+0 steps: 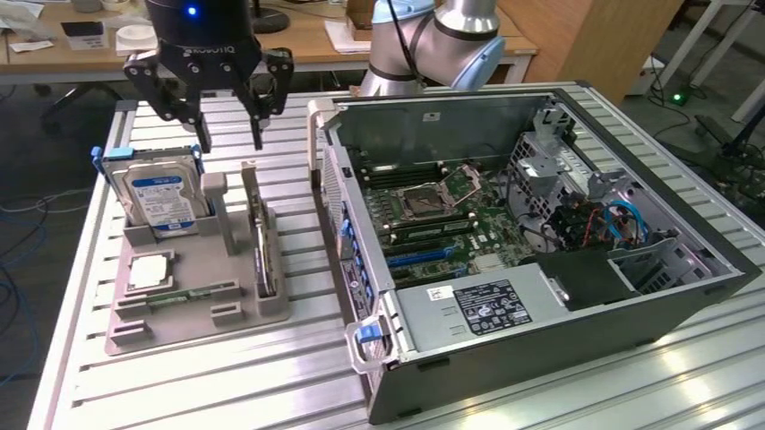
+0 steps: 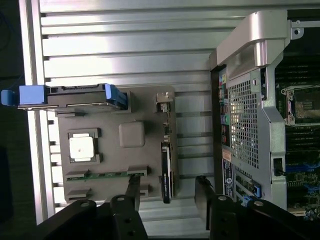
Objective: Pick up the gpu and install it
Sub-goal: 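Pick up the gpu and move the gpu toward the slot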
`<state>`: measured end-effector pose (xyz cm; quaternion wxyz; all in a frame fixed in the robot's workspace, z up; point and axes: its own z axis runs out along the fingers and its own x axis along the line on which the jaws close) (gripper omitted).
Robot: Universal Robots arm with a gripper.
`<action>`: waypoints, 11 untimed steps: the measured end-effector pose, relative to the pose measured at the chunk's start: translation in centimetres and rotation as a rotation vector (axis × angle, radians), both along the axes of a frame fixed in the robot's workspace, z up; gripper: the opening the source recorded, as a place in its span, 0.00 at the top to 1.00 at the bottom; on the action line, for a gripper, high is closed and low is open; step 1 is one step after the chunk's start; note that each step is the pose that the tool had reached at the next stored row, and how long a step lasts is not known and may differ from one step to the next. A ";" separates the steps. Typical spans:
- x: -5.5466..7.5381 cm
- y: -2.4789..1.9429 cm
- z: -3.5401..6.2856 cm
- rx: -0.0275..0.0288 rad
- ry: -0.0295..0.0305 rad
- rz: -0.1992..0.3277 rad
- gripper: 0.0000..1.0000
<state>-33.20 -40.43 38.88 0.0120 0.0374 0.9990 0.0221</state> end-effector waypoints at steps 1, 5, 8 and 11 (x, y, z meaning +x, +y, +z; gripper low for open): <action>0.0 0.00 0.00 0.0000 0.0000 0.000 0.42; 0.0 -0.04 -0.06 0.0000 -0.0001 0.023 0.35; 0.0 -0.32 -0.15 0.0000 -0.0002 0.037 0.35; 0.0 -0.42 -0.34 -0.0001 0.0000 0.069 0.35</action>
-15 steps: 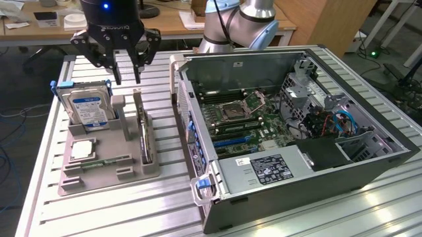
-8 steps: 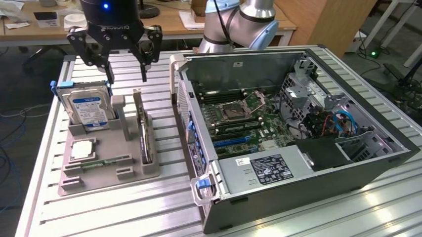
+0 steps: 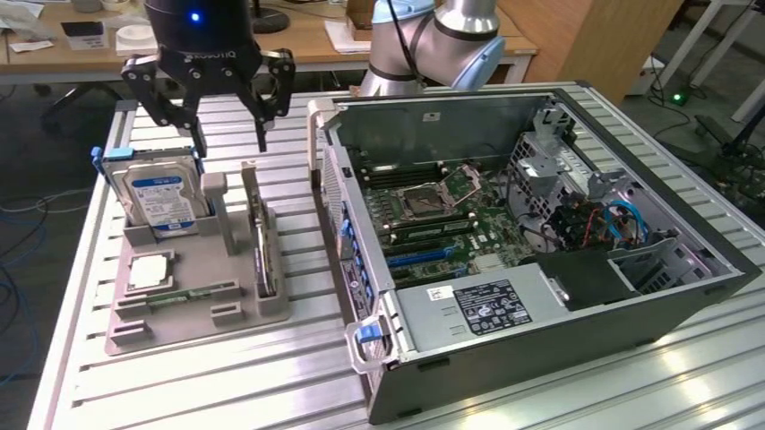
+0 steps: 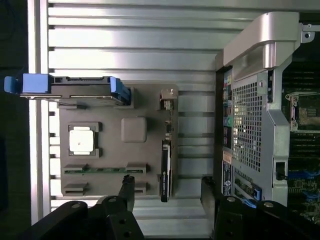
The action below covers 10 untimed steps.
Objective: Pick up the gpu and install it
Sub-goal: 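Pick up the gpu and move the gpu toward the slot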
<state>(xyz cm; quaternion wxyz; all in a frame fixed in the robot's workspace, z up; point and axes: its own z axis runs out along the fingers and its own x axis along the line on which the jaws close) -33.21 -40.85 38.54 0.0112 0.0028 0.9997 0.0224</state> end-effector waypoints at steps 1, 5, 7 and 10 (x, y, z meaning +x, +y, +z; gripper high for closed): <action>0.0 -0.02 -0.07 0.0000 -0.0001 0.014 0.35; 0.0 -0.53 -0.32 0.0001 0.0000 0.026 0.35; 0.0 -0.74 -0.39 -0.0002 0.0001 0.026 0.35; 0.0 -0.98 -0.49 -0.0010 -0.0002 0.026 0.35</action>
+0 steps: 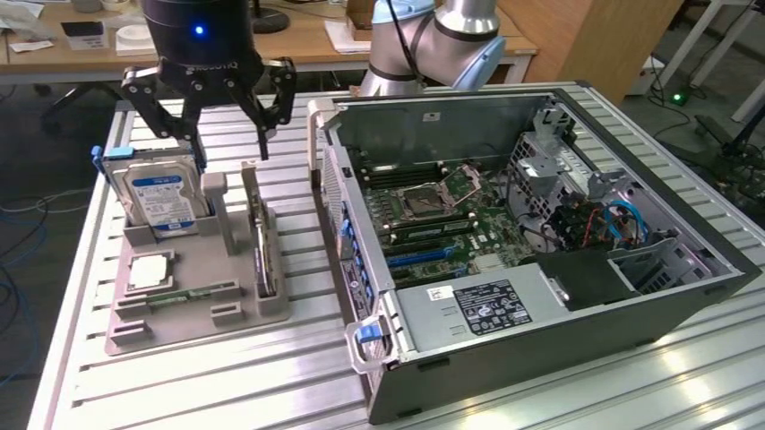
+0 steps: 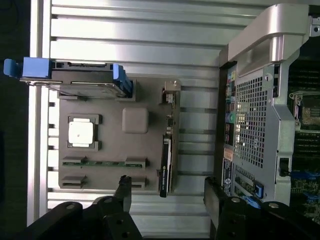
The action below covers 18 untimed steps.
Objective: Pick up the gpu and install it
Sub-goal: 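Pick up the gpu and move the gpu toward the slot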
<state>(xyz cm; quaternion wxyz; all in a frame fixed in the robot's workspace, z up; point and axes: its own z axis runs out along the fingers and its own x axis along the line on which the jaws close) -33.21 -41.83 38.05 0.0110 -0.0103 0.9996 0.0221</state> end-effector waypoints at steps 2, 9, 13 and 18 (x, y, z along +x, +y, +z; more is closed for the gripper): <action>0.0 -0.01 -0.04 -0.0010 0.0003 0.000 0.28; 0.0 -0.07 -0.32 -0.0013 0.0003 -0.001 0.28; 0.0 -0.10 -0.57 -0.0013 0.0005 -0.002 0.28; 0.0 -0.10 -0.87 -0.0013 0.0006 -0.002 0.28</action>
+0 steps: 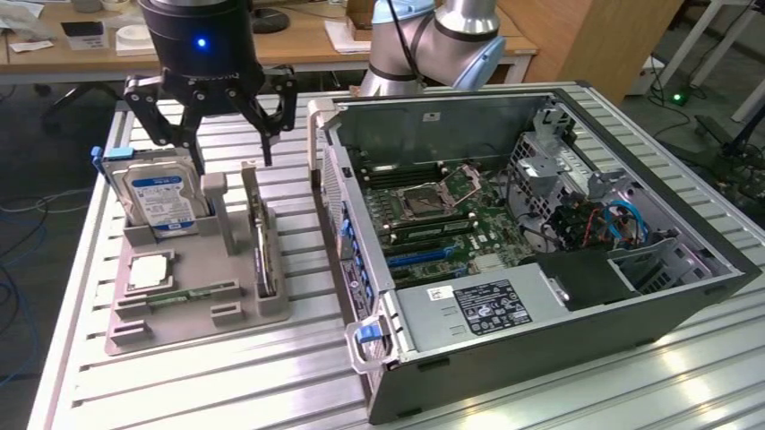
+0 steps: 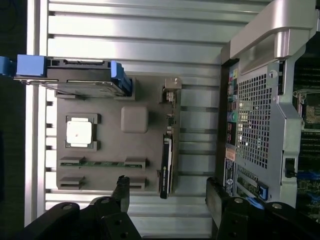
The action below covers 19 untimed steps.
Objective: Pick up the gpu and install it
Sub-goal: 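Pick up the gpu and move the gpu toward the slot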
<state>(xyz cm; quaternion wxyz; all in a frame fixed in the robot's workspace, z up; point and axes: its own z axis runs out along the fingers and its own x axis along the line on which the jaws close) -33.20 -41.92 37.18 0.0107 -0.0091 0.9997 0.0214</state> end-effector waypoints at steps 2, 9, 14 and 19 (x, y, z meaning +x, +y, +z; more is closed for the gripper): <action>0.0 0.00 -0.10 0.0000 0.0000 0.000 0.28; 0.0 -0.07 -0.59 0.0000 -0.0003 0.000 0.28; 0.0 -0.10 -1.11 0.0000 -0.0004 0.000 0.28; 0.0 -0.10 -1.46 0.0000 -0.0005 0.000 0.28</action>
